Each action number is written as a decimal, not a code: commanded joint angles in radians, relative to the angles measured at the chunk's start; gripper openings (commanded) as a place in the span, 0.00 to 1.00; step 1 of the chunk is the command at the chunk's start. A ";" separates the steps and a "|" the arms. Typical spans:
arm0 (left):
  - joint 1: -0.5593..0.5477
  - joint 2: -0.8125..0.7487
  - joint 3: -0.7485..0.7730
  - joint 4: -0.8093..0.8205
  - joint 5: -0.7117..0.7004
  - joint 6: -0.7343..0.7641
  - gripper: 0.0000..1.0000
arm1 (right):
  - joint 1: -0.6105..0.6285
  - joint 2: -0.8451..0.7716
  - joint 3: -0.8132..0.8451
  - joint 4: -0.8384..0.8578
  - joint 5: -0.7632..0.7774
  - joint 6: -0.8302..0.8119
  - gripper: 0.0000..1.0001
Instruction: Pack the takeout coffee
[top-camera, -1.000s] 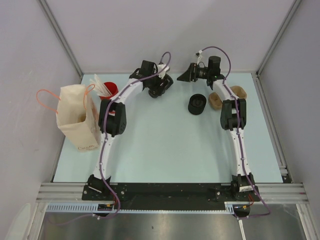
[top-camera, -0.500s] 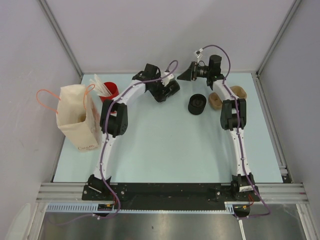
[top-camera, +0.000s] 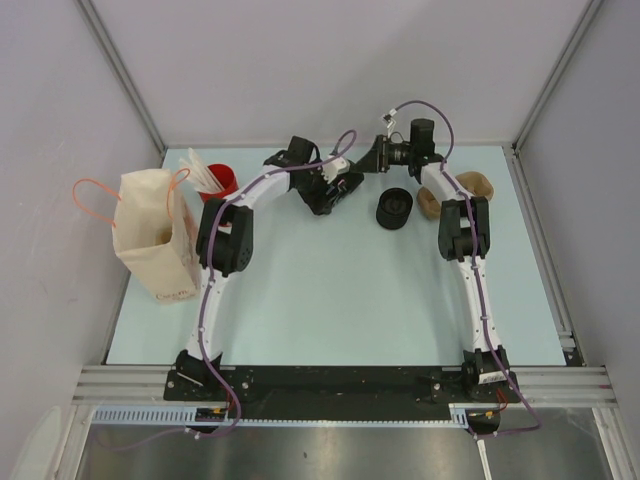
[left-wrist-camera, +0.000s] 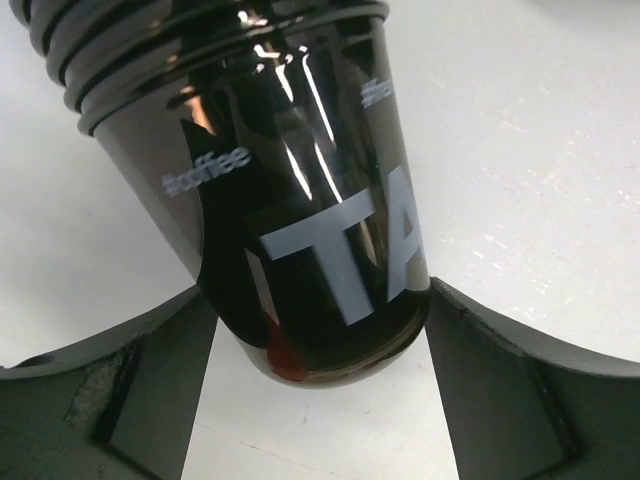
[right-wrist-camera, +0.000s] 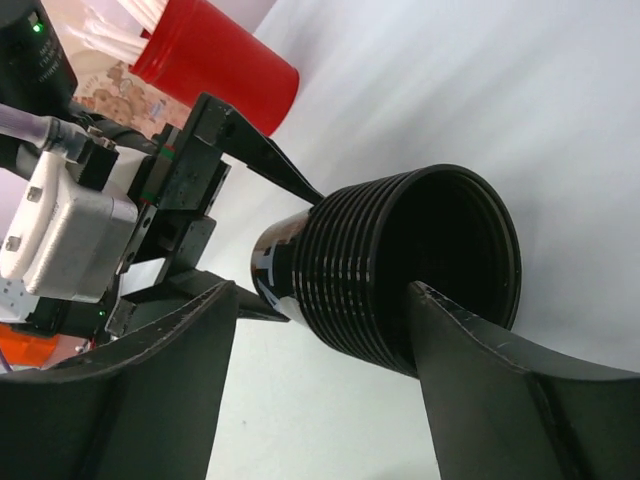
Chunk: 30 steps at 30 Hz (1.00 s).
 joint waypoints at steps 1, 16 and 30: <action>-0.003 -0.088 -0.012 0.033 0.048 0.002 0.87 | 0.004 -0.082 0.006 -0.046 -0.009 -0.061 0.67; 0.035 -0.151 -0.107 0.128 0.020 -0.122 0.87 | 0.034 -0.135 0.009 -0.179 -0.013 -0.181 0.12; 0.056 -0.229 -0.252 0.197 0.063 -0.174 0.85 | 0.139 -0.228 0.060 -0.520 0.214 -0.500 0.13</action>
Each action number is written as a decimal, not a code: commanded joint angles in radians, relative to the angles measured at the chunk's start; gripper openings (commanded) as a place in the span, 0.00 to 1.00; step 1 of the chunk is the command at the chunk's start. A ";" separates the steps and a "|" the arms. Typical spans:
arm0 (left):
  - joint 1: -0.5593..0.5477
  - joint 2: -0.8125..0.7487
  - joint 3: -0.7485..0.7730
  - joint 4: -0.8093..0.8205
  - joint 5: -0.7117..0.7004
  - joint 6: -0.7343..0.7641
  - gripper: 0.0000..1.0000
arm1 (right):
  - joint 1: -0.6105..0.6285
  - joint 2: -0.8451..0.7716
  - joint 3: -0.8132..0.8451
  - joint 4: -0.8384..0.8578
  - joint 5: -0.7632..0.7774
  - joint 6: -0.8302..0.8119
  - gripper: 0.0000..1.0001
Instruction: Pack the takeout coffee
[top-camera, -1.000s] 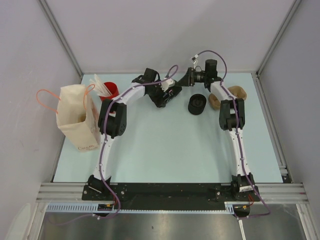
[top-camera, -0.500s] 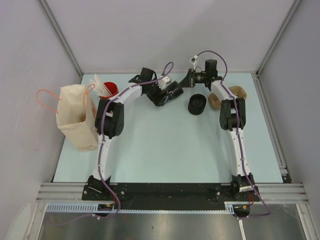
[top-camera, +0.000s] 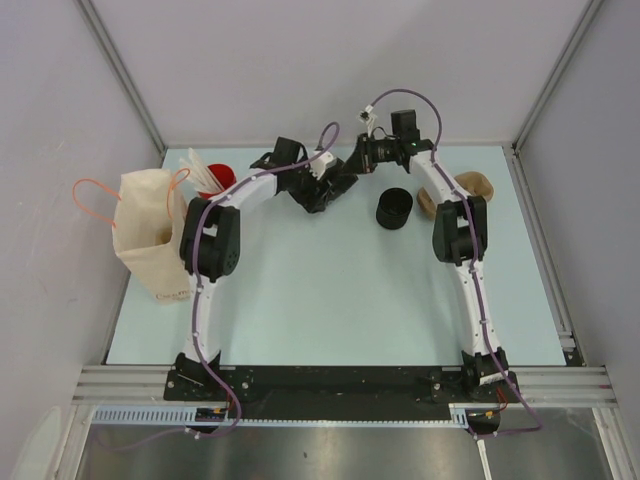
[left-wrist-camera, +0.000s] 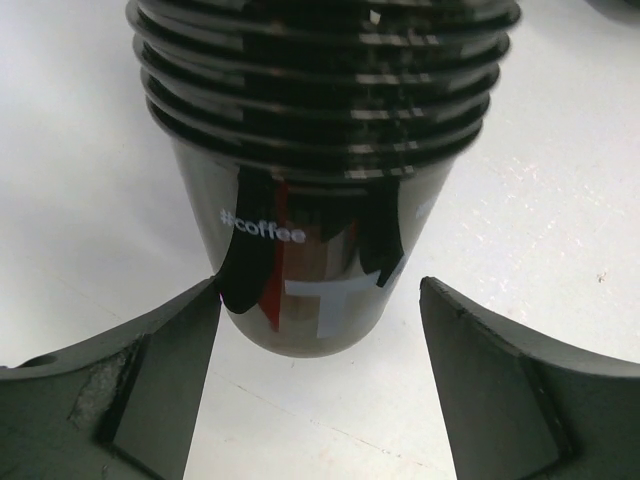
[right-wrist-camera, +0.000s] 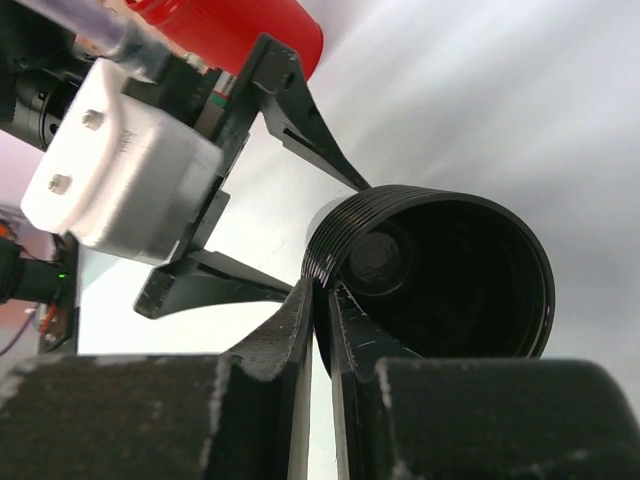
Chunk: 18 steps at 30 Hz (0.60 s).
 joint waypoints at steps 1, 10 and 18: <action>0.017 -0.095 -0.055 0.064 0.053 -0.053 0.84 | 0.047 -0.101 0.042 -0.122 0.127 -0.153 0.13; 0.046 -0.147 -0.162 0.150 0.088 -0.130 0.82 | 0.112 -0.160 0.014 -0.153 0.196 -0.193 0.16; 0.063 -0.190 -0.222 0.189 0.110 -0.183 0.83 | 0.162 -0.192 -0.014 -0.164 0.228 -0.207 0.18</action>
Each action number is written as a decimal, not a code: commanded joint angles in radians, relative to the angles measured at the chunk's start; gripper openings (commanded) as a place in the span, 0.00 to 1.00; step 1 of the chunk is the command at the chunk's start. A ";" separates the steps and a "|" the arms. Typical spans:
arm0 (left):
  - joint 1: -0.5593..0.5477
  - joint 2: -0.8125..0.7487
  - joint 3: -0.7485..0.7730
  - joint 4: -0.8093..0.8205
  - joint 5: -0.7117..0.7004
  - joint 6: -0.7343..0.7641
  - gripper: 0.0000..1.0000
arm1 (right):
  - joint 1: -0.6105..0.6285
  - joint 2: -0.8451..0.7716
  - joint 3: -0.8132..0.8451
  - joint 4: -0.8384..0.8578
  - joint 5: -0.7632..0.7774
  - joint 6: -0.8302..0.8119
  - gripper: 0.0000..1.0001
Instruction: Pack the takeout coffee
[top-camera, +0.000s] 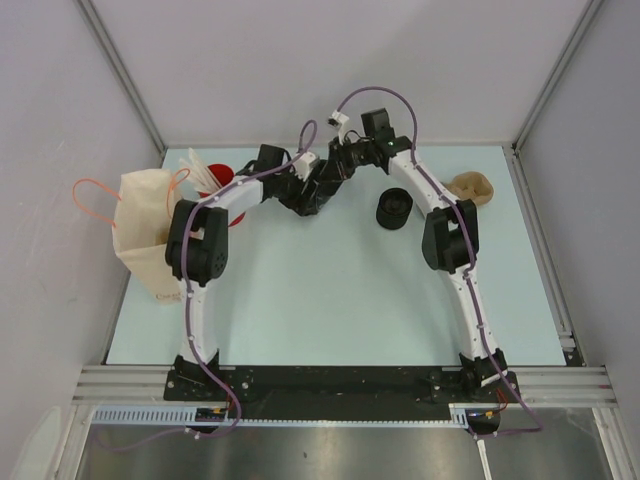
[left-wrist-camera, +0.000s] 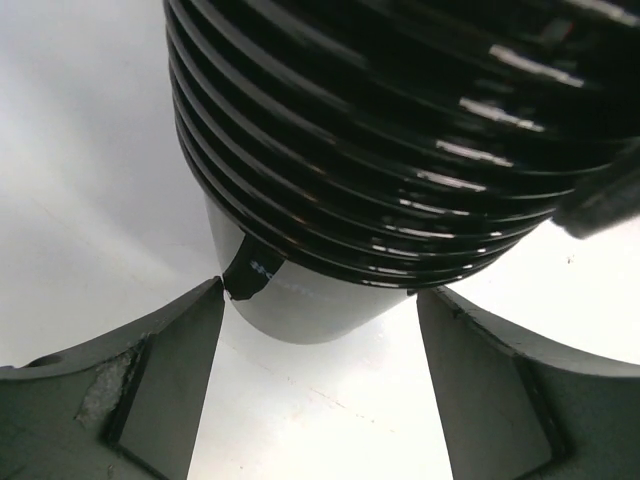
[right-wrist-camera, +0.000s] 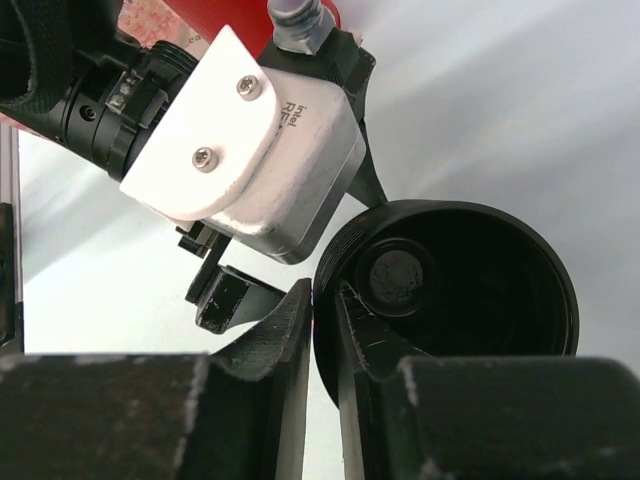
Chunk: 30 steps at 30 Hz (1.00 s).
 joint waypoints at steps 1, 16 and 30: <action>0.006 -0.105 -0.045 0.074 0.038 -0.037 0.83 | 0.025 -0.097 -0.016 -0.011 0.022 -0.032 0.18; 0.033 -0.166 -0.135 0.103 0.068 -0.080 0.83 | 0.071 -0.148 -0.056 -0.029 0.061 -0.051 0.17; 0.059 -0.241 -0.250 0.133 0.077 -0.075 0.82 | 0.125 -0.177 -0.098 -0.061 0.108 -0.112 0.21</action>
